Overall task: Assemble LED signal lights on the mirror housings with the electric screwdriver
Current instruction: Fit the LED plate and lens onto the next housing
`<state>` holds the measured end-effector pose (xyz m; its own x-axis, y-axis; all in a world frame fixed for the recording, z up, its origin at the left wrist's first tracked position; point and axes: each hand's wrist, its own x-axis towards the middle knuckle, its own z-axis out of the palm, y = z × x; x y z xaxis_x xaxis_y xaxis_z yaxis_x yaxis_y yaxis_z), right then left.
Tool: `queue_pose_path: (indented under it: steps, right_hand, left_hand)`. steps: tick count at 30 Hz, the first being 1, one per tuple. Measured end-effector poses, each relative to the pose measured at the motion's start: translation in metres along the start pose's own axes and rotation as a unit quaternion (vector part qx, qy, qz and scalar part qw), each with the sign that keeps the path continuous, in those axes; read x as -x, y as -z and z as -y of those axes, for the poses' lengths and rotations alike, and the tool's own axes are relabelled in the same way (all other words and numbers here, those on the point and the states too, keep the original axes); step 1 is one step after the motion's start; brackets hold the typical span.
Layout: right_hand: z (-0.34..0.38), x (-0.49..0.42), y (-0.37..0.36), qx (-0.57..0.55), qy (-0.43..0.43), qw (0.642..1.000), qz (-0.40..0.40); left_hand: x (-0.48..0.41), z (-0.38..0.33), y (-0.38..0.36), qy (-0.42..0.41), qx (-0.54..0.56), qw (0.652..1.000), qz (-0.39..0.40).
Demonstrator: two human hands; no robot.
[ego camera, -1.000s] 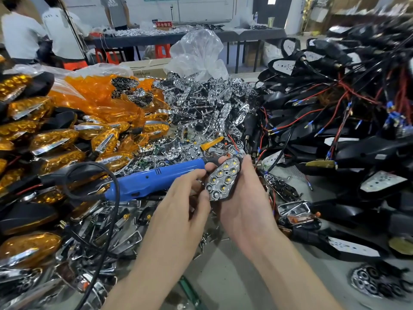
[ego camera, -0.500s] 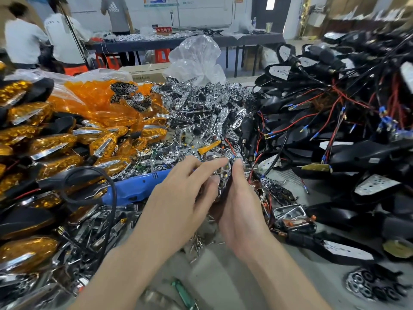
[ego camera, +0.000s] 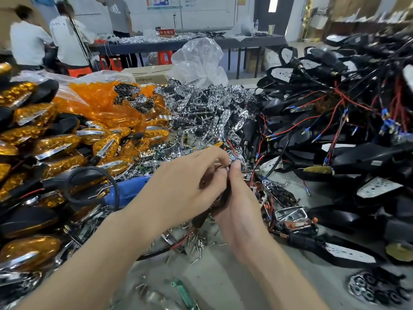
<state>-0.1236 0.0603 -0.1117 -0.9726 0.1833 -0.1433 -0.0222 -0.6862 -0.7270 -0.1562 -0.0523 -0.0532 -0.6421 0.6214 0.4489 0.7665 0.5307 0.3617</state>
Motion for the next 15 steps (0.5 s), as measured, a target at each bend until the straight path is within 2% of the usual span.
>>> queue_pose_path:
  steps: [7,15]
  right_hand:
    - [-0.001,-0.003,0.003,0.007,-0.017,1.0,-0.01]
    - [0.001,-0.002,0.001,-0.023,-0.014,1.0,-0.012]
  left_hand:
    - [-0.022,0.005,0.005,0.034,0.095,0.99,0.103]
    - [-0.022,0.006,0.002,0.03,0.067,0.993,0.096]
